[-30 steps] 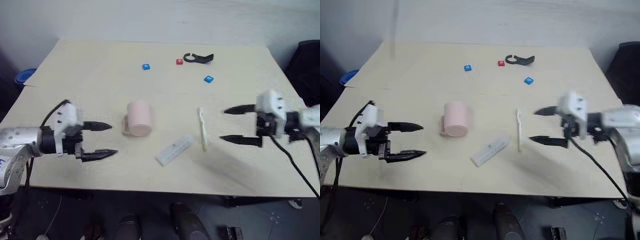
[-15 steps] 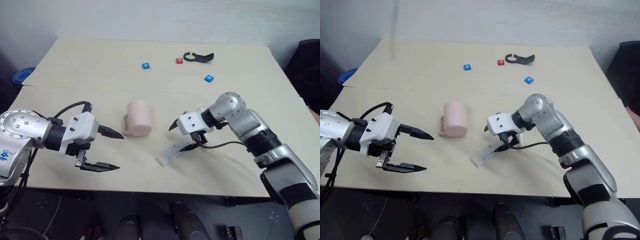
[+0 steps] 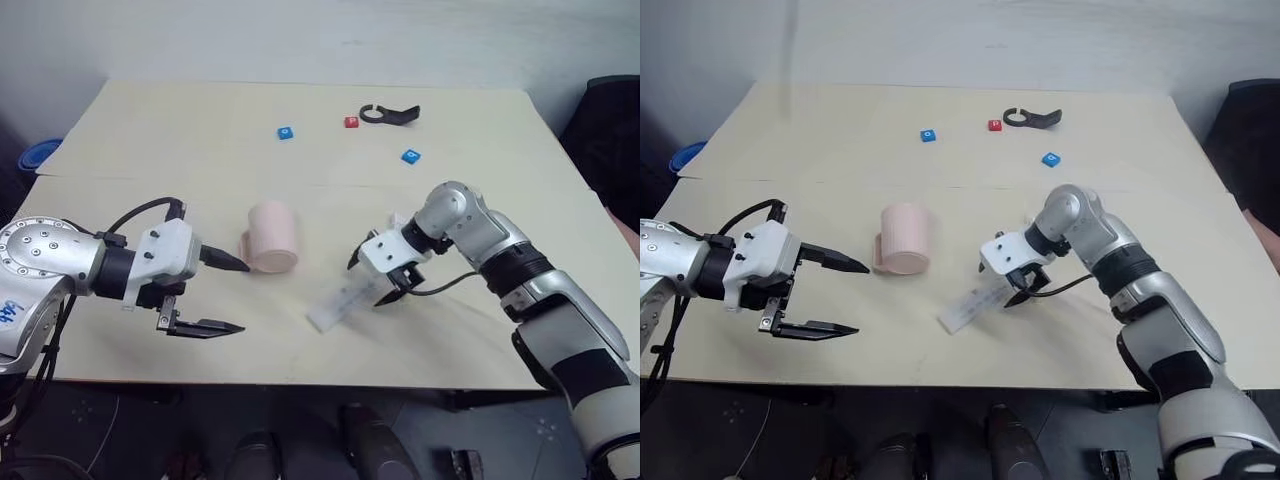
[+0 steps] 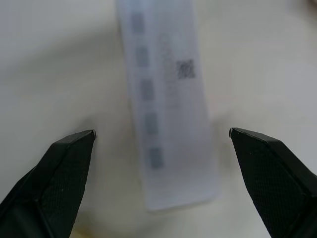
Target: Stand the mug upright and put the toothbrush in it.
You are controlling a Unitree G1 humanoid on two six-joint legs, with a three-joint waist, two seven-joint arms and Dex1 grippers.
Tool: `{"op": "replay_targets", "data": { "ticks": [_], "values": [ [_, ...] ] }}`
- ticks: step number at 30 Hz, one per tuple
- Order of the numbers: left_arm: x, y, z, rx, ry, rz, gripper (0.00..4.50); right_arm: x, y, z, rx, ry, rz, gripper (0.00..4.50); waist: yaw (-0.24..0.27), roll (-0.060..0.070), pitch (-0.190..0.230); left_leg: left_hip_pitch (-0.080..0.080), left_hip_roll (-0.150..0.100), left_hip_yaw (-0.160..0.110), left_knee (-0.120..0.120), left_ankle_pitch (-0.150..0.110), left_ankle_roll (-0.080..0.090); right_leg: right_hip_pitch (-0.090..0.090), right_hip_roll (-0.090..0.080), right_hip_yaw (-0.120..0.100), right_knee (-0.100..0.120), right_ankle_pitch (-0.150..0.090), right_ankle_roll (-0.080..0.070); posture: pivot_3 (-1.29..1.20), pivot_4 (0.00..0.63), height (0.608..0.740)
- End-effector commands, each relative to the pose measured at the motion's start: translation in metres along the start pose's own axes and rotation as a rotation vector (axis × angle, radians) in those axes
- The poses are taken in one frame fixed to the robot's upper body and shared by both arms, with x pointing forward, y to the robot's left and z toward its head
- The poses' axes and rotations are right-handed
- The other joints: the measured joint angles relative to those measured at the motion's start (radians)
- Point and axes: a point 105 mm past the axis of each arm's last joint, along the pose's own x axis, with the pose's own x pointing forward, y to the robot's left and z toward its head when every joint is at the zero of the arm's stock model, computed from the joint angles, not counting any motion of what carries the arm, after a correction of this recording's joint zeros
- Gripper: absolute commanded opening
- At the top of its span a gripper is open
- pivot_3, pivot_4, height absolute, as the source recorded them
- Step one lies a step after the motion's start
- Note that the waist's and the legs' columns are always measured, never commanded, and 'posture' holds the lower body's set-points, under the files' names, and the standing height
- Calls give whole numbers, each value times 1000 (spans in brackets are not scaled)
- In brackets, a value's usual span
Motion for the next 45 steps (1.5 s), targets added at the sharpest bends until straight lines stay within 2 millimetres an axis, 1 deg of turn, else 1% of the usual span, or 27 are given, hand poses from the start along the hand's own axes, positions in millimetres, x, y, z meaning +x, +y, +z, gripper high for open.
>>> {"op": "replay_targets", "data": {
  "ticks": [1,6,9,12,13,14,15,18,19,22,25,27,28,29,30,31,32,33,34,36,37,38,39,40,42,44,45],
  "values": [
    [-2,2,8,38,-14,22,4486,8,4,6,-11,-28,58,4500,-8,0,0,0,0,0,0,0,0,0,0,0,0,0,0,0,150,740],
    [-1,6,10,49,-23,24,4486,25,8,8,28,-53,107,4500,-14,0,0,1,3,-1,0,0,0,0,2,-1,2,-1,-1,0,150,740],
    [0,8,12,56,-28,23,4486,31,7,11,47,-67,109,4500,-20,-1,0,2,3,-1,0,0,-1,0,2,-1,4,-1,-2,0,150,740],
    [2,9,13,62,-33,22,4500,33,9,10,65,-65,132,3966,-28,-1,-1,2,4,-2,0,0,-1,0,2,-1,5,-1,-3,0,150,740],
    [2,9,13,63,-34,23,4500,33,9,9,71,-65,138,3684,-30,-1,-1,2,4,-2,0,0,-1,0,2,-1,5,-1,-3,0,150,740],
    [2,10,13,64,-35,23,4500,33,10,9,73,-65,143,3300,-30,-1,-1,3,4,-2,0,1,-2,0,2,-1,6,-1,-3,0,150,740],
    [2,10,14,66,-35,25,4500,33,11,9,76,-65,147,3085,-31,-1,-1,3,4,-2,0,1,-2,0,2,-1,6,-1,-3,0,150,740],
    [3,11,13,69,-38,28,4500,32,11,13,88,-82,148,2150,-31,-1,-1,4,5,-3,0,2,-3,0,2,-1,7,-2,-3,0,150,740],
    [3,11,13,70,-38,28,4500,31,10,14,92,-89,146,1928,-31,-1,-1,4,5,-3,0,2,-4,0,3,-1,7,-2,-3,0,150,740],
    [4,11,14,72,-45,30,4500,28,6,22,126,-145,105,1929,-29,-1,-1,3,4,-4,0,2,-4,0,3,-2,8,-2,-4,0,150,740],
    [7,11,17,69,-67,28,4500,17,3,38,231,-291,47,1929,-26,-1,-1,2,5,-6,0,2,-4,0,2,-3,8,-2,-4,0,150,740],
    [11,10,19,59,-97,19,4500,-13,-7,51,363,-467,-153,1929,-17,0,0,0,5,-7,0,2,-4,0,1,-4,8,-2,-4,0,150,740],
    [13,9,20,56,-105,15,4500,-25,-8,54,404,-513,-220,1929,-13,0,0,-1,5,-9,0,2,-4,0,1,-6,10,-2,-4,0,150,740],
    [16,10,20,57,-110,13,4500,-40,-5,45,499,-515,-314,1929,-5,1,1,-2,5,-9,0,2,-4,-1,0,-6,10,-2,-4,0,150,740],
    [18,10,20,62,-116,13,4500,-53,0,33,566,-503,-402,1929,3,1,1,-3,4,-9,0,2,-4,-2,-1,-6,10,-2,-4,0,150,740],
    [19,11,21,66,-120,14,4500,-62,5,27,612,-491,-459,1929,10,1,1,-3,4,-10,1,2,-4,-2,-2,-7,10,-2,-4,0,150,740],
    [21,13,22,74,-127,18,4500,-77,12,17,676,-485,-543,1929,17,1,1,-4,3,-11,1,2,-4,-1,-4,-8,6,-2,-5,0,150,740],
    [22,14,22,77,-134,19,4500,-91,18,10,723,-484,-623,1929,28,1,1,-4,1,-11,1,2,-4,-1,-6,-9,4,-3,-5,0,150,740],
    [22,15,23,78,-138,20,4500,-100,23,6,756,-483,-676,1929,32,1,1,-4,-1,-12,0,2,-4,-1,-8,-11,4,-3,-5,0,150,740],
    [25,18,24,87,-149,9,4500,-134,42,-19,887,-433,-901,1929,38,1,1,-4,-4,-12,0,2,-3,0,-10,-11,4,-3,-4,0,150,740],
    [26,19,25,91,-153,6,4500,-144,50,-29,936,-406,-979,1929,43,0,1,-4,-5,-12,0,3,-3,0,-9,-11,4,-3,-4,0,150,740],
    [28,21,26,95,-161,1,4500,-156,64,-47,1009,-337,-1087,1929,46,0,1,-4,-6,-12,0,3,-3,0,-5,-11,3,-3,-4,0,150,740],
    [30,23,27,99,-168,-3,4500,-163,78,-62,1072,-274,-1168,1929,52,0,1,-4,-6,-11,0,3,-3,0,-4,-10,3,-2,-3,0,150,740],
    [31,24,28,102,-171,-6,4500,-167,88,-71,1111,-232,-1217,1929,55,0,1,-4,-6,-11,0,3,-3,0,-3,-9,2,-2,-2,0,150,740],
    [34,27,30,114,-183,-16,4500,-172,120,-102,1236,-88,-1346,1929,58,0,1,-5,-6,-11,0,3,-3,0,-1,-8,-1,-2,-1,0,150,740],
    [38,31,32,125,-193,-26,4500,-172,147,-125,1241,115,-1415,1929,57,0,1,-5,-6,-10,-1,3,-2,1,1,-6,-2,-1,-1,0,150,740],
    [39,33,33,129,-196,-28,4500,-169,153,-130,1237,163,-1422,1929,57,0,1,-5,-6,-9,-1,3,-2,1,2,-5,-2,-1,-1,0,150,740]
  ]
}}
